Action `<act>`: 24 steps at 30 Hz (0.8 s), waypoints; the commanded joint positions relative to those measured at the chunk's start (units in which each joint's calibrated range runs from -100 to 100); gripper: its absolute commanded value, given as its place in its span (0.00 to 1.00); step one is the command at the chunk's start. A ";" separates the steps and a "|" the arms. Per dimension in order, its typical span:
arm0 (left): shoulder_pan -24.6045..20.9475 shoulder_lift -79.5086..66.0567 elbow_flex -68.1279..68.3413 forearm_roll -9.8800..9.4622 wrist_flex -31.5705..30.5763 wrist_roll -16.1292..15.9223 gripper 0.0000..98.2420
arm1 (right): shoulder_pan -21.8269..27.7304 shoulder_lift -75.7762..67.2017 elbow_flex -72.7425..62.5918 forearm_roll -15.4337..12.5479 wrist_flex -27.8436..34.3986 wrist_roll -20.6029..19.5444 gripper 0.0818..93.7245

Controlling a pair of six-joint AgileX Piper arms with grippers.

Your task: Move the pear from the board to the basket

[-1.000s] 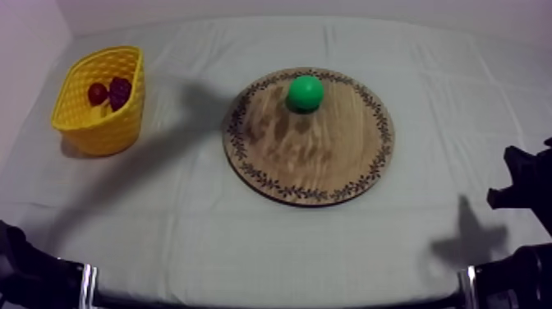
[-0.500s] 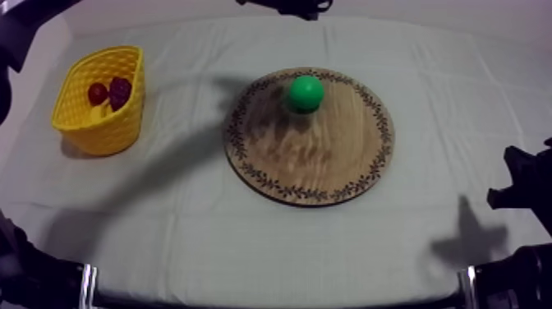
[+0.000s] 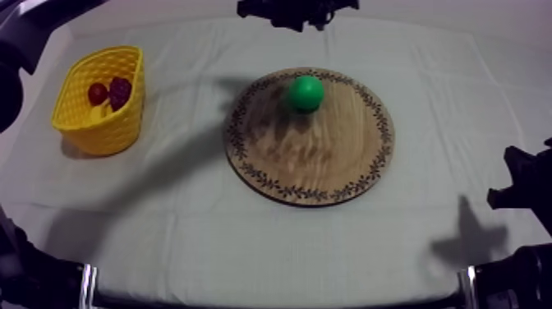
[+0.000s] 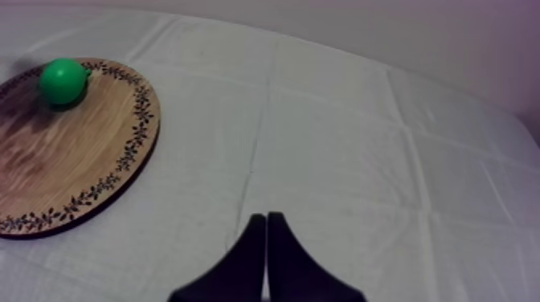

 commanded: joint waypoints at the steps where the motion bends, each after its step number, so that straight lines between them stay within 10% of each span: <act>1: -0.08 0.06 -0.15 0.55 0.68 -0.70 0.60 | 0.00 -0.05 0.00 0.02 0.00 0.01 0.00; 24: -0.60 0.93 1.60 1.14 3.94 -0.31 0.69 | 0.00 -0.05 0.00 0.02 0.00 0.01 0.00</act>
